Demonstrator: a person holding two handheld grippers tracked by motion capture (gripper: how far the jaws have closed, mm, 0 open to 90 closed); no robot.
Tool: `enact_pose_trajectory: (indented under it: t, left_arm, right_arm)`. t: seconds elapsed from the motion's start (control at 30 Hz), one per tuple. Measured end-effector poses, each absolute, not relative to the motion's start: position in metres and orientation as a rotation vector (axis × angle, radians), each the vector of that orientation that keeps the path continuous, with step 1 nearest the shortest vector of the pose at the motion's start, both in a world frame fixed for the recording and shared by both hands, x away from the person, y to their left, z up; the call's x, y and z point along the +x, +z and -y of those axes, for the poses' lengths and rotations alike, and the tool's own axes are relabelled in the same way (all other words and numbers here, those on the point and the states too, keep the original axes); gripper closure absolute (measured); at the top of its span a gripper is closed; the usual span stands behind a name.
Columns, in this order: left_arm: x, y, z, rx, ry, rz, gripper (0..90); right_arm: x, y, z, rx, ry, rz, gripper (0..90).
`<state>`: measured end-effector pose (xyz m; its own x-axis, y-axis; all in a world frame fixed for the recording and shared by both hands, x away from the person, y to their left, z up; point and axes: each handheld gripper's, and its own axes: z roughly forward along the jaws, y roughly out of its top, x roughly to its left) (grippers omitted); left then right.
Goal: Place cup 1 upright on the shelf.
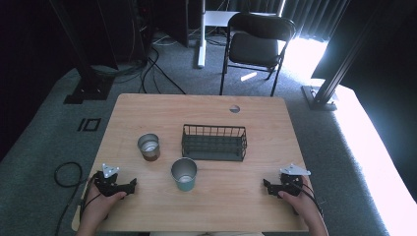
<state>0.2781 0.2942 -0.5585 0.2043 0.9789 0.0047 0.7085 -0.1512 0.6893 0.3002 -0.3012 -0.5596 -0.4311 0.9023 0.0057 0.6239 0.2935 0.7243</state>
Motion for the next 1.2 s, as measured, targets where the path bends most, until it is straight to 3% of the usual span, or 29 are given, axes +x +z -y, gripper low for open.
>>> enact_pose_trajectory:
  t: [0.57,1.2]
  left_arm:
    - [0.278,-0.558,-0.294,1.934,0.627,-1.553,2.0]
    - [0.278,-0.558,-0.294,1.941,0.625,-1.543,2.0]
  right_arm:
    - [0.299,-0.559,0.297,1.359,0.982,-2.178,11.9]
    - [0.302,-0.537,0.257,1.166,1.107,-2.279,12.0]
